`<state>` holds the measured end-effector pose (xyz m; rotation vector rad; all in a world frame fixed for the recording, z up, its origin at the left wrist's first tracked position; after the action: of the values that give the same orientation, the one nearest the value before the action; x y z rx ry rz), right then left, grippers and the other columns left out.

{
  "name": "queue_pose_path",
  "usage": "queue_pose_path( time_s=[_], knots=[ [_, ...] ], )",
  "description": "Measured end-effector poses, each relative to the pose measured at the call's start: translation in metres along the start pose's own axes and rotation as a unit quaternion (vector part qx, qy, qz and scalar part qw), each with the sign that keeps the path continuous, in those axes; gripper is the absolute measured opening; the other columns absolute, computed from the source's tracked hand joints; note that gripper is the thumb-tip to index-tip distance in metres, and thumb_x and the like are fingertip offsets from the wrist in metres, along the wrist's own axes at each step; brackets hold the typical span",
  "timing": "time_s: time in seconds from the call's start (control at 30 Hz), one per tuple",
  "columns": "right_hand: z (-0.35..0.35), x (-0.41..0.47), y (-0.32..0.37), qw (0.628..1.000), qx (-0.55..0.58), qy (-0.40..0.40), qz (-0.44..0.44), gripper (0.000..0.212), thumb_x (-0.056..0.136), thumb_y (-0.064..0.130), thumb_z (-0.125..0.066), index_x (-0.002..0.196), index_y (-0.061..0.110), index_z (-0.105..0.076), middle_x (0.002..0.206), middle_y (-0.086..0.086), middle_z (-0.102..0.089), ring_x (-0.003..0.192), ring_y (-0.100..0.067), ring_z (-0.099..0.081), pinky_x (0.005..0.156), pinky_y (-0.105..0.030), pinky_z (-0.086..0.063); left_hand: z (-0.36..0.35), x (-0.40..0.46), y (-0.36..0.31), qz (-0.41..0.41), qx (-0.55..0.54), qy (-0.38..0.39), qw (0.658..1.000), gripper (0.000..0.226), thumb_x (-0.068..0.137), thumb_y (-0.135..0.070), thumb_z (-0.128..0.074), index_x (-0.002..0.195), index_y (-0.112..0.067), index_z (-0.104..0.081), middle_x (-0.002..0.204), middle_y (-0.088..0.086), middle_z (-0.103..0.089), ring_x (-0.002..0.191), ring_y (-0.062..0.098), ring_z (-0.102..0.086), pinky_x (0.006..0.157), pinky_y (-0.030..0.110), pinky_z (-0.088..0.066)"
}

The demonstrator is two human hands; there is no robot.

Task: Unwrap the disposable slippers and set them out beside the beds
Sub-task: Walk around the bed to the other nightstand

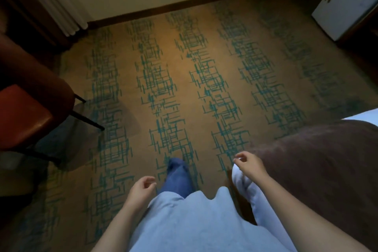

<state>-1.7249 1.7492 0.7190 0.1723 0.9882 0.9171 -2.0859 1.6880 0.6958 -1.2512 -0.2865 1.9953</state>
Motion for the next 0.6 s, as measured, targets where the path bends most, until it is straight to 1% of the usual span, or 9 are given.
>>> queue_pose_path(
  time_s=[0.1,0.13,0.17,0.2,0.27,0.33,0.47,0.53,0.6],
  knots=[
    [0.005,0.035,0.008,0.999,0.021,-0.005,-0.035,0.026,0.085,0.018,-0.059,0.108,0.007,-0.065,0.108,-0.012,-0.069,0.103,-0.025,-0.061,0.090,-0.030,-0.044,-0.001,0.050,-0.053,-0.037,0.033,0.052,0.997,0.016,0.081,-0.004,-0.058,0.091,-0.017,-0.059,0.089,0.010,-0.064,0.089,0.024,-0.062,0.086,0.037,-0.049],
    [0.007,0.047,0.011,0.998,0.029,-0.010,-0.053,0.025,0.085,0.018,-0.059,0.107,0.007,-0.065,0.109,-0.012,-0.069,0.104,-0.025,-0.061,0.089,-0.030,-0.044,0.004,0.072,-0.076,-0.048,0.051,0.073,0.995,0.016,0.082,-0.003,-0.057,0.094,-0.014,-0.060,0.090,0.010,-0.064,0.090,0.022,-0.061,0.084,0.032,-0.047],
    [0.009,0.056,0.015,0.997,0.040,-0.013,-0.071,0.025,0.085,0.018,-0.059,0.107,0.007,-0.065,0.109,-0.012,-0.068,0.104,-0.025,-0.061,0.089,-0.030,-0.044,0.012,0.095,-0.100,-0.057,0.065,0.077,0.993,0.017,0.082,-0.003,-0.057,0.096,-0.011,-0.061,0.091,0.011,-0.065,0.089,0.021,-0.059,0.082,0.030,-0.044],
    [0.011,0.065,0.019,0.995,0.050,-0.018,-0.088,0.025,0.085,0.017,-0.059,0.107,0.006,-0.065,0.109,-0.013,-0.068,0.105,-0.026,-0.060,0.089,-0.030,-0.044,0.023,0.120,-0.125,-0.066,0.077,0.065,0.993,0.018,0.082,-0.003,-0.056,0.098,-0.008,-0.062,0.092,0.012,-0.065,0.088,0.020,-0.059,0.080,0.029,-0.043],
    [0.016,0.080,0.028,0.989,0.074,-0.026,-0.124,0.024,0.085,0.016,-0.059,0.106,0.006,-0.065,0.108,-0.013,-0.069,0.103,-0.026,-0.061,0.088,-0.030,-0.044,0.041,0.162,-0.178,-0.083,0.103,0.045,0.990,0.020,0.082,-0.005,-0.056,0.100,-0.005,-0.064,0.091,0.013,-0.066,0.086,0.025,-0.061,0.078,0.032,-0.045],
    [0.021,0.094,0.039,0.982,0.102,-0.043,-0.152,0.023,0.084,0.014,-0.059,0.104,0.006,-0.065,0.105,-0.014,-0.069,0.100,-0.027,-0.062,0.085,-0.030,-0.045,0.043,0.195,-0.232,-0.104,0.133,0.070,0.983,0.017,0.083,-0.008,-0.056,0.099,-0.009,-0.062,0.090,0.013,-0.067,0.085,0.030,-0.064,0.078,0.036,-0.049],
    [0.036,0.116,0.057,0.958,0.181,-0.084,-0.208,0.024,0.083,0.008,-0.061,0.106,0.003,-0.064,0.101,-0.018,-0.069,0.100,-0.030,-0.062,0.082,-0.032,-0.045,0.022,0.242,-0.337,-0.140,0.180,0.125,0.966,0.018,0.086,-0.016,-0.054,0.103,-0.015,-0.059,0.095,0.009,-0.066,0.090,0.026,-0.064,0.076,0.031,-0.047],
    [0.045,0.127,0.058,0.947,0.200,-0.096,-0.231,0.027,0.083,0.011,-0.062,0.109,0.004,-0.064,0.102,-0.017,-0.069,0.100,-0.028,-0.062,0.078,-0.028,-0.042,0.004,0.261,-0.387,-0.162,0.193,0.142,0.957,0.019,0.086,-0.016,-0.054,0.104,-0.016,-0.060,0.096,0.009,-0.067,0.091,0.026,-0.065,0.080,0.034,-0.049],
    [0.054,0.144,0.057,0.940,0.218,-0.088,-0.249,0.031,0.084,0.012,-0.061,0.114,0.004,-0.061,0.103,-0.016,-0.067,0.099,-0.027,-0.061,0.077,-0.024,-0.039,-0.017,0.277,-0.434,-0.180,0.192,0.155,0.952,0.019,0.086,-0.014,-0.054,0.104,-0.014,-0.061,0.094,0.009,-0.068,0.087,0.025,-0.066,0.078,0.033,-0.049]
  ],
)
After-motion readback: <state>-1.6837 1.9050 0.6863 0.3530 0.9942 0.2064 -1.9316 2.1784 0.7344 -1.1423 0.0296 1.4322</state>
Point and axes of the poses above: each hand's wrist, its own x-axis towards the middle knuckle, its own z-axis out of the back of the hand, y = z × x, the point moved 6 cm from there along x, towards the middle knuckle
